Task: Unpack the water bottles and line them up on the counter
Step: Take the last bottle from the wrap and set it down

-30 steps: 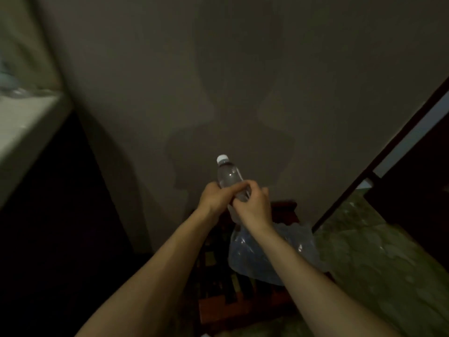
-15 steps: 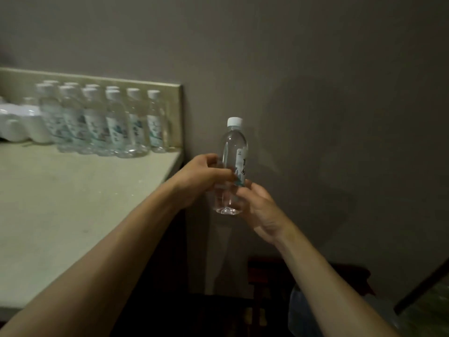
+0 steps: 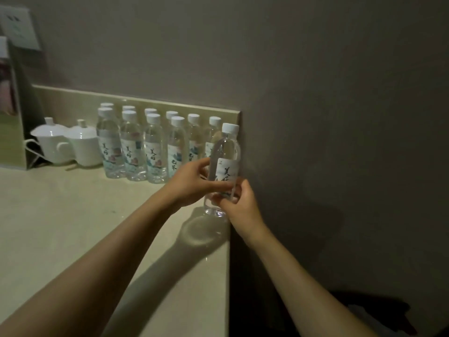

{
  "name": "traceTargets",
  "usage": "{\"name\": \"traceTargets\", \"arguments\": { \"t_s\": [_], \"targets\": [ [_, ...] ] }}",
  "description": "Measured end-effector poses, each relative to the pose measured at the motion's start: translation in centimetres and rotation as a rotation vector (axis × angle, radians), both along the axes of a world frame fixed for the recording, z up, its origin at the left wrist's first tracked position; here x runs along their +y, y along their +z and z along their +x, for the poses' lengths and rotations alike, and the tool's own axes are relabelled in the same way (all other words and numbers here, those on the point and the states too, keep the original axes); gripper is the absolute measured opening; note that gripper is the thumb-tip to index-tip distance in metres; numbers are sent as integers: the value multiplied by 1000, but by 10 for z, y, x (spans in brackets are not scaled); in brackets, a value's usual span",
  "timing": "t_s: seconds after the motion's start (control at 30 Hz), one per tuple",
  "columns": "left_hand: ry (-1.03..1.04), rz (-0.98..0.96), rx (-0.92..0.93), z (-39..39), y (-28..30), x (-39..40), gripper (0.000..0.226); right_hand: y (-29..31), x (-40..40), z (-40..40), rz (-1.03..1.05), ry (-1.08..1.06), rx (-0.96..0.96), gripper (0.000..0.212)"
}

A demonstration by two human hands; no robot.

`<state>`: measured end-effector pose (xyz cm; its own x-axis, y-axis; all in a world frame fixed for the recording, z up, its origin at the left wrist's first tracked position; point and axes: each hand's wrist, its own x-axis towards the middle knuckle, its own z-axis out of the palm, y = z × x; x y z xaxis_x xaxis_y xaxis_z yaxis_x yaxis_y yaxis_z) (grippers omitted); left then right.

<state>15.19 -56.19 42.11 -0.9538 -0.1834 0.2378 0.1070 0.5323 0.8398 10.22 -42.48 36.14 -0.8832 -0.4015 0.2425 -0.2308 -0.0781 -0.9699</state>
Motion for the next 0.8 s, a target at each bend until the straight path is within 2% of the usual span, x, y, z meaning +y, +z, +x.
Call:
{"name": "traceTargets", "arguments": {
  "t_s": [0.2,0.47,0.57,0.67,0.8],
  "targets": [
    [18,-117,11,-18,-11,-45,56,-10,-50,-14,49,-137,14,56],
    [175,-313,202,-39,-35,-69,60,-17,-85,-31,202,-287,40,54],
    [242,-378,267,-44,-41,-75,55,-16,-96,-34,309,-342,72,53],
    [290,-389,259,-48,-43,-77,49,-14,-103,-37,405,-396,169,41],
    [270,-396,260,-54,-44,-74,35,-12,-109,-44,505,-450,244,43]
  ]
}}
